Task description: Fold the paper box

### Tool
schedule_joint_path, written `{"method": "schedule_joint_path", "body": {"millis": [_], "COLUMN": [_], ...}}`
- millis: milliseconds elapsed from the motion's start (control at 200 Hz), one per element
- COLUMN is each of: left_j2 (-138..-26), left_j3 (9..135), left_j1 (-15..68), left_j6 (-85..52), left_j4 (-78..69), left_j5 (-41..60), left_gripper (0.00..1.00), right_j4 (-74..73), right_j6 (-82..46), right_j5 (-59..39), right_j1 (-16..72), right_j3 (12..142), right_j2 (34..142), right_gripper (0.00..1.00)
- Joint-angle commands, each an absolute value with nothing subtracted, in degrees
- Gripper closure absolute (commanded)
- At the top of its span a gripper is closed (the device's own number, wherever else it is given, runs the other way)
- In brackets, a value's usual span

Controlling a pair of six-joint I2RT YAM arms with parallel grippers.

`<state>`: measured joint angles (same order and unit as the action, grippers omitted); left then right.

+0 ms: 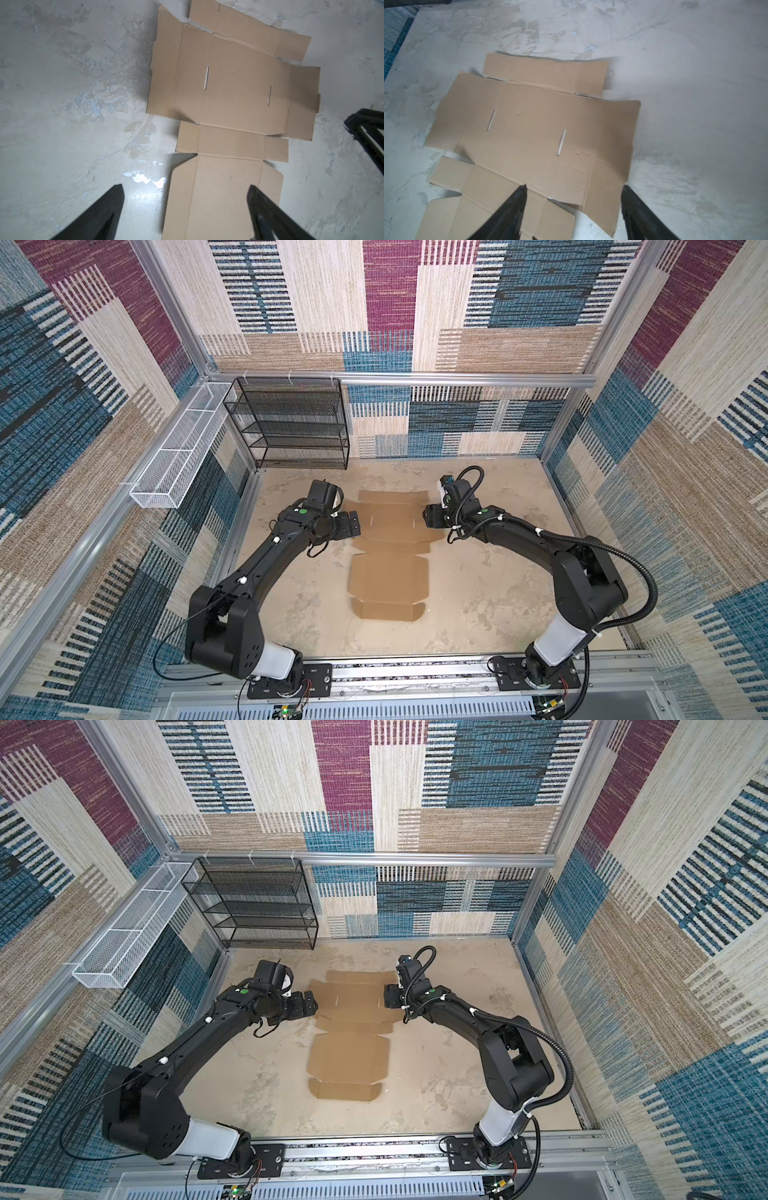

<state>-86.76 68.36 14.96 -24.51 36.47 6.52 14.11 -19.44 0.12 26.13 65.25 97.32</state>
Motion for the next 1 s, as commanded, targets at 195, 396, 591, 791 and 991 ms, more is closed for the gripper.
{"method": "schedule_joint_path", "body": {"millis": [195, 396, 591, 791, 991], "left_j2": [-102.38, -110.79, -115.02, -119.87, -122.23], "left_j3": [78.91, 85.32, 87.83, 90.39, 91.36], "left_j1": [7.78, 7.38, 6.36, 5.54, 5.54], "left_j6": [-16.16, -13.77, -11.97, -10.81, -10.59], "left_j4": [36.56, 36.58, 37.69, 37.44, 36.28], "left_j5": [18.58, 19.33, 16.82, 21.46, 24.41], "left_gripper": [0.20, 0.24, 0.24, 0.24, 0.25], "right_j4": [13.62, 13.62, 13.01, 11.81, 10.70], "right_j6": [-21.38, -21.09, -20.53, -19.56, -19.49], "right_j5": [-5.85, -7.73, -8.57, -9.70, -11.58], "right_j1": [21.51, 20.40, 19.70, 19.62, 19.60], "right_j3": [66.25, 68.31, 67.96, 67.68, 67.97], "right_j2": [101.12, 105.13, 106.57, 107.39, 108.72], "right_gripper": [0.31, 0.35, 0.38, 0.40, 0.44]}}
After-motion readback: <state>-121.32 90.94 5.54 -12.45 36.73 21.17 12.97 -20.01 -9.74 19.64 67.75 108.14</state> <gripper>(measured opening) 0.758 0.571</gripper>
